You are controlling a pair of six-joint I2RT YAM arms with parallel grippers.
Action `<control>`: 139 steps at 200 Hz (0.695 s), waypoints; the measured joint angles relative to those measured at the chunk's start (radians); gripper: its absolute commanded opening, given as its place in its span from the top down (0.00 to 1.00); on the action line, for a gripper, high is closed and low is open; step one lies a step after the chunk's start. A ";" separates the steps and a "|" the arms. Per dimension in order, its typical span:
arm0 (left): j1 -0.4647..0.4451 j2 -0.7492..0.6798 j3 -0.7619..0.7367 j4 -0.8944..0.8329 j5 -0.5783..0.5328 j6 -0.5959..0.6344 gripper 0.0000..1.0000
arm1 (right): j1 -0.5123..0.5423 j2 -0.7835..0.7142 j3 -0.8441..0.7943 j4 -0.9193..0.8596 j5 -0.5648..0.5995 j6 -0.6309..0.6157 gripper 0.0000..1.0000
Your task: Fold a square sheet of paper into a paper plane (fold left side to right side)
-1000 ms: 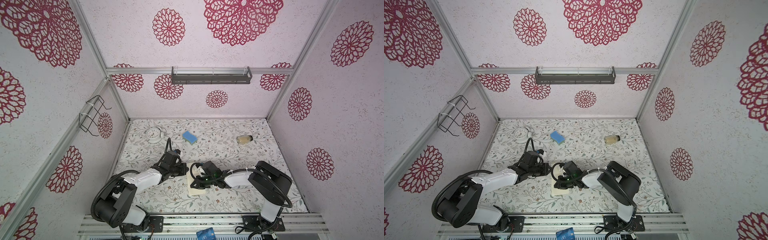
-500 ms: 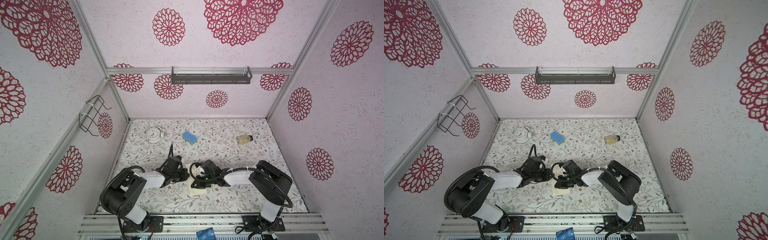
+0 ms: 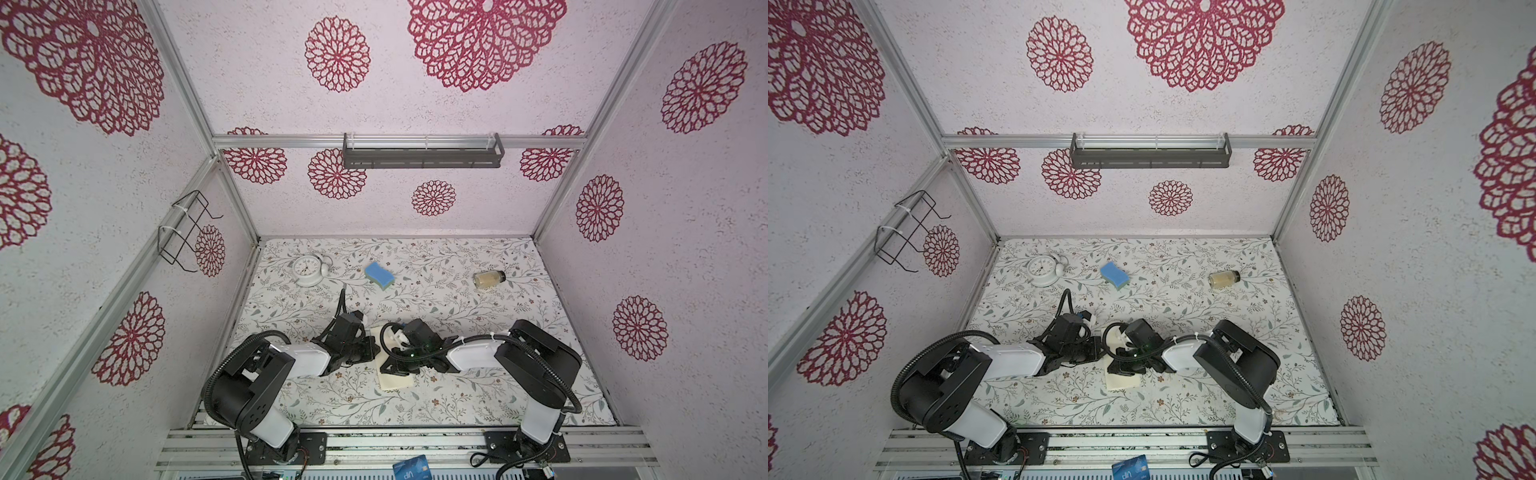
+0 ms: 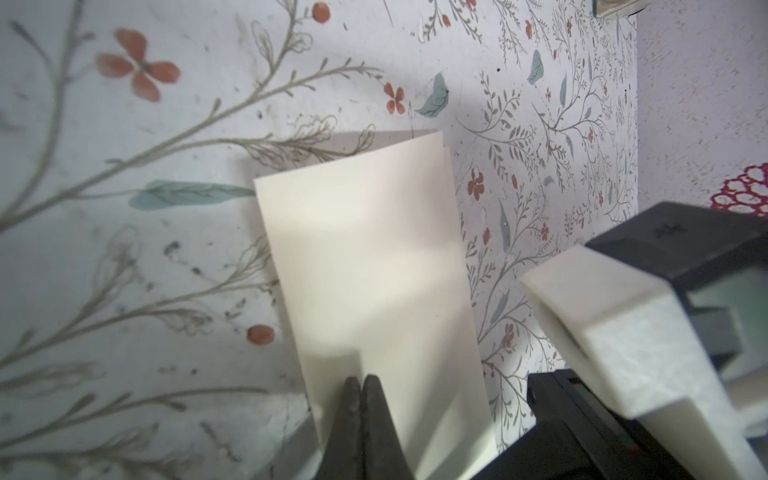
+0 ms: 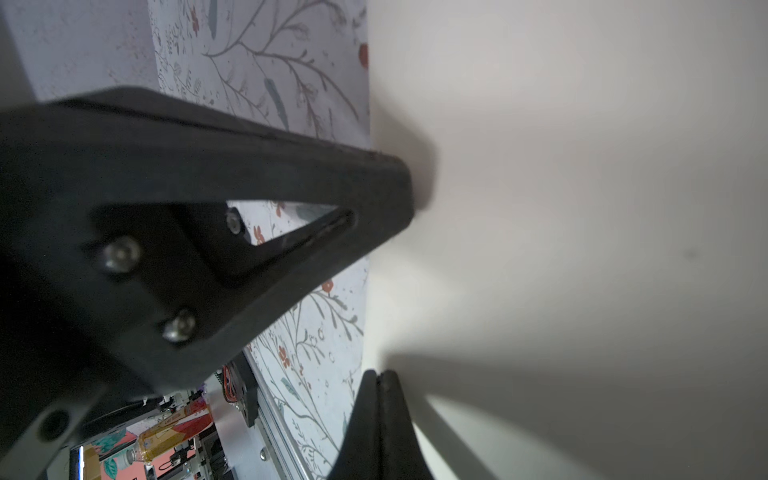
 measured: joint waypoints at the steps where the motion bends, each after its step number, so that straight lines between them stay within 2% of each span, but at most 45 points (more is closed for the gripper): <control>1: 0.000 0.000 0.000 0.000 0.000 0.000 1.00 | 0.000 0.000 0.000 0.001 -0.001 0.000 1.00; 84: -0.002 0.005 0.012 -0.013 -0.011 0.005 1.00 | 0.000 0.015 -0.040 0.104 -0.017 0.024 1.00; 139: 0.079 0.086 0.118 -0.060 -0.010 0.054 1.00 | 0.000 0.007 -0.066 0.134 -0.012 0.024 1.00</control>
